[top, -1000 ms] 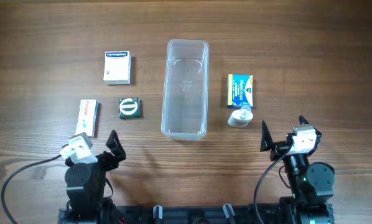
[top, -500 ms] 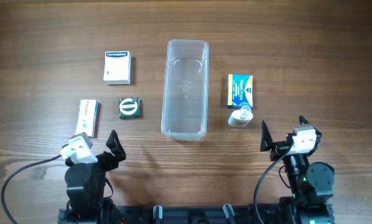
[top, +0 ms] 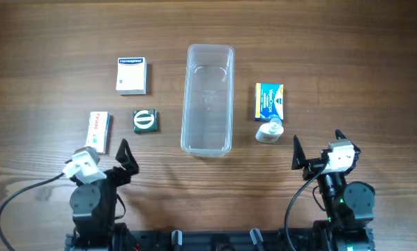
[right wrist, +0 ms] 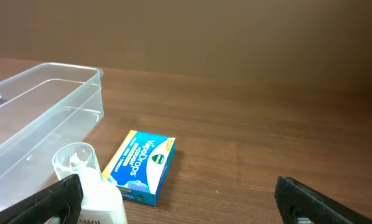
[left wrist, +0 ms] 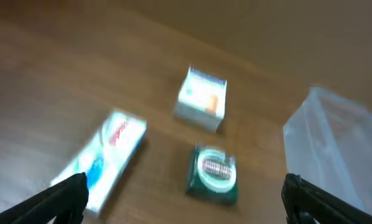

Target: Pack container

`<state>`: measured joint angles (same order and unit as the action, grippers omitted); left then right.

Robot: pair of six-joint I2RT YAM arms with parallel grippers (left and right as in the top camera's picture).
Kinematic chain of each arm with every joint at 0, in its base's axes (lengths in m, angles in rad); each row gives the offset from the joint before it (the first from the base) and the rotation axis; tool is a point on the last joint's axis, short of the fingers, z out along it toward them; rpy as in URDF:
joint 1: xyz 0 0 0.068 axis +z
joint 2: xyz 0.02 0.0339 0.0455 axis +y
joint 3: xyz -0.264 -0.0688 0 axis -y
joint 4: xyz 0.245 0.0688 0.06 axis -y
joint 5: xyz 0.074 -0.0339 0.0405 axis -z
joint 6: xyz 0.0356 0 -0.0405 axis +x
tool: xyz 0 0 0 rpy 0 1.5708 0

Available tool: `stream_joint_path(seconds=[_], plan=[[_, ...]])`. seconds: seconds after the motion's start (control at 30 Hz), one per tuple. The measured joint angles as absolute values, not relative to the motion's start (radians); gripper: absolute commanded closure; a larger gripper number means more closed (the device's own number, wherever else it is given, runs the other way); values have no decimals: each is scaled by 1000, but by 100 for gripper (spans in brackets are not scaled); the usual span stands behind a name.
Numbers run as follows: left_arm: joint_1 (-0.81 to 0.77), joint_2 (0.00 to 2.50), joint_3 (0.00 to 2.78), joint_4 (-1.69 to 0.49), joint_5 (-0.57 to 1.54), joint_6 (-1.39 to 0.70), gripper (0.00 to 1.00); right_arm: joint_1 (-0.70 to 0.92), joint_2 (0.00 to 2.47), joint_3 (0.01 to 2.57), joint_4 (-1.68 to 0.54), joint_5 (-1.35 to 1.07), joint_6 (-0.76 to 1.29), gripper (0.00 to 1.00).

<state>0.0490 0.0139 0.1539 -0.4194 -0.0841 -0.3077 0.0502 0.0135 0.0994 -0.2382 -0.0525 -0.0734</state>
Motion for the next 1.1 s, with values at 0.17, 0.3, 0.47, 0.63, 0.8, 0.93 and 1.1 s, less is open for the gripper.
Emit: stream_joint_path(seconds=[0.17,0.3,0.47,0.63,0.8,0.93,1.1], plan=[[49,14,154,-201,-112,-307,0,50,14,99,-238,-52,-73,0],[49,14,151,-80,-120,-308,0,50,14,99,-238,-52,-73,0],[49,14,150,67,-123,-308,0,50,14,99,-238,-52,-73,0],[49,14,150,121,-114,-308,0,50,14,99,-238,-52,-73,0],[49,14,150,222,-59,-308,0,50,14,99,-238,-52,-73,0],[49,14,150,251,63,-308,0,50,14,99,-238,-52,-73,0],[49,14,150,191,171,-308,0,50,14,99,-238,-52,-73,0]])
